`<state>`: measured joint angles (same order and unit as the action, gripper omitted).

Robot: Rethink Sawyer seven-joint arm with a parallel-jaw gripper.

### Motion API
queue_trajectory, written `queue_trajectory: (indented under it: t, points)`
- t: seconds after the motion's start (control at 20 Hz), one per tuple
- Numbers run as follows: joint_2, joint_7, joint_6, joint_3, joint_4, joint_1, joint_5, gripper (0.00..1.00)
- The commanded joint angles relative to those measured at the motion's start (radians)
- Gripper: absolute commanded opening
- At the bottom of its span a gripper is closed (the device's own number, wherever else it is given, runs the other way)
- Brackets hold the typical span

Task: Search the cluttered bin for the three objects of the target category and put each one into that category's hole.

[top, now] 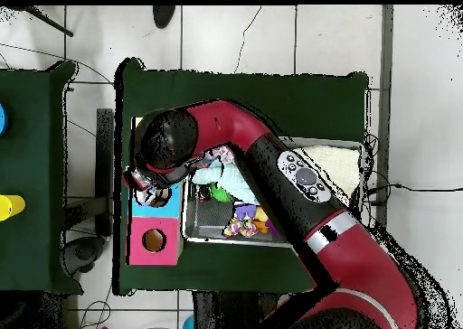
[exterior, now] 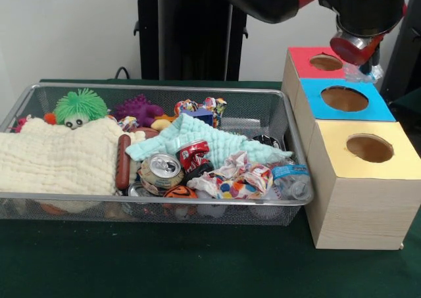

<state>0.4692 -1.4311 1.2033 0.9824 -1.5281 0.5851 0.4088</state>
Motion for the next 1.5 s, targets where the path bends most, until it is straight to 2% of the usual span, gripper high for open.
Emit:
queue_trajectory:
  t: [0.05, 0.65, 1.5]
  points:
    - [-0.011, -0.04, -0.098, -0.073, -0.047, -0.016, 0.016, 0.0]
    - [-0.004, -0.04, -0.112, -0.099, -0.047, -0.037, 0.001, 0.0]
    - [-0.008, -0.05, -0.148, -0.13, -0.064, -0.058, 0.023, 0.0]
